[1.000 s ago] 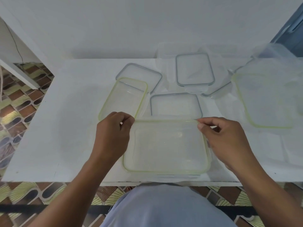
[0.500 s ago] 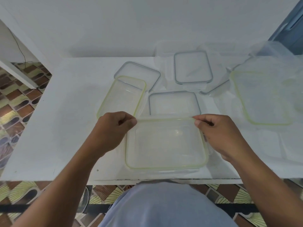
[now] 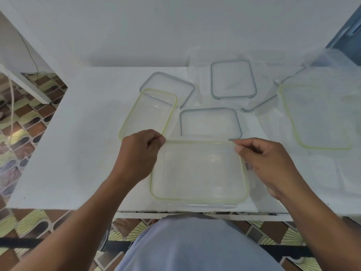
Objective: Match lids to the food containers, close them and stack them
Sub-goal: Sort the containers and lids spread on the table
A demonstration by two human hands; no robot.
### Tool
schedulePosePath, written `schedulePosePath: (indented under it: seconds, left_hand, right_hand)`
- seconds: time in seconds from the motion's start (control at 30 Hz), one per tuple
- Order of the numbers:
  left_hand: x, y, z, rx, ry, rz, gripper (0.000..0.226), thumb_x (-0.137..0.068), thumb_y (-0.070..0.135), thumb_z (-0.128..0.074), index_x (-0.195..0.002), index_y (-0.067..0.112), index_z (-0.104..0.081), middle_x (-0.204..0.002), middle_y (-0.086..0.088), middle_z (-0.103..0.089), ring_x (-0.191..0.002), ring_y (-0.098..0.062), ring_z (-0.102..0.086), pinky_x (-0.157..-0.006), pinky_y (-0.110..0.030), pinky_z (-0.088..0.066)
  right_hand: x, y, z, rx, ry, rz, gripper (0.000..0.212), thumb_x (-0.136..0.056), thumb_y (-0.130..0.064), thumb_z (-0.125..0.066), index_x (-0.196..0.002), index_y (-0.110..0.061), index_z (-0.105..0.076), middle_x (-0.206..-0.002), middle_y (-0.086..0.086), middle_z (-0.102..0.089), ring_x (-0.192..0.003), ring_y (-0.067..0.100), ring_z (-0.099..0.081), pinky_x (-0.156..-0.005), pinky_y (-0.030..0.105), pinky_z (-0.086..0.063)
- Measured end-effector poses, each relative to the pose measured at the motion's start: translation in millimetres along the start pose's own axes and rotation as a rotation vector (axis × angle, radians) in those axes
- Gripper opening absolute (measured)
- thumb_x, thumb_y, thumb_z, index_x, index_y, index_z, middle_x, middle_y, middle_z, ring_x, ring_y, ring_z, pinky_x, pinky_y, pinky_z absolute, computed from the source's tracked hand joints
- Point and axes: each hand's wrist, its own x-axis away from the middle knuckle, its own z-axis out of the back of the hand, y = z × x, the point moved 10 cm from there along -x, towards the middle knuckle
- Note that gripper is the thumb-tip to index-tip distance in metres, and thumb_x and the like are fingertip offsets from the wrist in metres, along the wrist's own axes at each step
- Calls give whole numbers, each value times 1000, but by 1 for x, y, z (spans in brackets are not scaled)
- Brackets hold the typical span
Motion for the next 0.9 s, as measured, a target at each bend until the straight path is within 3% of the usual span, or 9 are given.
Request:
schedulePosePath:
  seconds: [0.1,0.2,0.3,0.43,0.57,0.67,0.73,0.8,0.9]
  left_hand:
    - [-3,1,-1,-5,-60,43,16,-99,28,-65,-88,20,-72,-66,7,-64,-56,-2,-54,-52,-12,-39]
    - [-9,-4,-2,71,-143,119,12,-95,29,-71,-86,21,-74,-82,-2,-73,-70,-14,-62,-66,-28,-48]
    - [-14,-8,-3,108,-152,157,10,-94,21,-72,-86,17,-75,-89,-3,-75,-85,-19,-67,-79,-33,-52]
    - [-19,-9,-8,69,-126,150,12,-97,22,-68,-87,18,-73,-86,0,-72,-77,-14,-61,-65,-27,-44]
    - [-8,-3,-7,-25,-25,27,14,-101,20,-62,-91,16,-71,-78,0,-68,-66,-11,-57,-57,-14,-41]
    - [4,-4,-4,32,50,-10,15,-102,19,-61,-97,13,-73,-79,4,-70,-76,-5,-60,-59,-8,-43]
    - [4,-3,-2,2,66,-27,16,-102,22,-61,-103,13,-75,-84,10,-72,-80,-2,-62,-63,-7,-42]
    - [6,5,9,-82,121,-87,22,-102,28,-61,-115,15,-74,-101,9,-73,-89,-7,-66,-74,-15,-43]
    - [38,36,25,-183,136,-352,47,-98,48,-63,-132,16,-66,-124,11,-63,-112,-12,-60,-84,-21,-46]
  right_hand:
    - [4,-7,5,37,58,31,16,-93,-22,-71,-90,-36,-77,-87,-13,-75,-77,24,-69,-76,41,-61]
    - [1,-15,8,92,84,44,14,-93,-23,-70,-86,-33,-77,-85,-20,-72,-60,20,-65,-67,37,-59]
    - [-3,-15,5,149,78,41,12,-93,-24,-69,-87,-30,-76,-84,-16,-71,-48,11,-58,-66,41,-61]
    - [-8,-11,3,168,65,23,12,-95,-25,-66,-88,-30,-74,-80,-12,-68,-44,2,-52,-60,31,-49]
    - [1,-19,-5,333,101,174,15,-100,-21,-60,-101,-26,-74,-89,-10,-66,-66,-3,-55,-65,8,-41]
    - [17,-20,-15,399,143,309,26,-104,-17,-49,-121,-19,-69,-104,-7,-62,-87,-2,-51,-80,-2,-35]
    - [13,-14,-16,376,108,262,29,-106,-20,-46,-126,-22,-66,-109,-10,-62,-97,-1,-53,-88,4,-38]
    - [11,-15,-11,403,94,258,32,-106,-23,-45,-132,-22,-62,-115,-12,-58,-107,9,-57,-95,20,-43]
    - [31,-47,-3,488,111,482,43,-105,-40,-45,-142,-21,-54,-131,-10,-52,-125,13,-49,-103,27,-39]
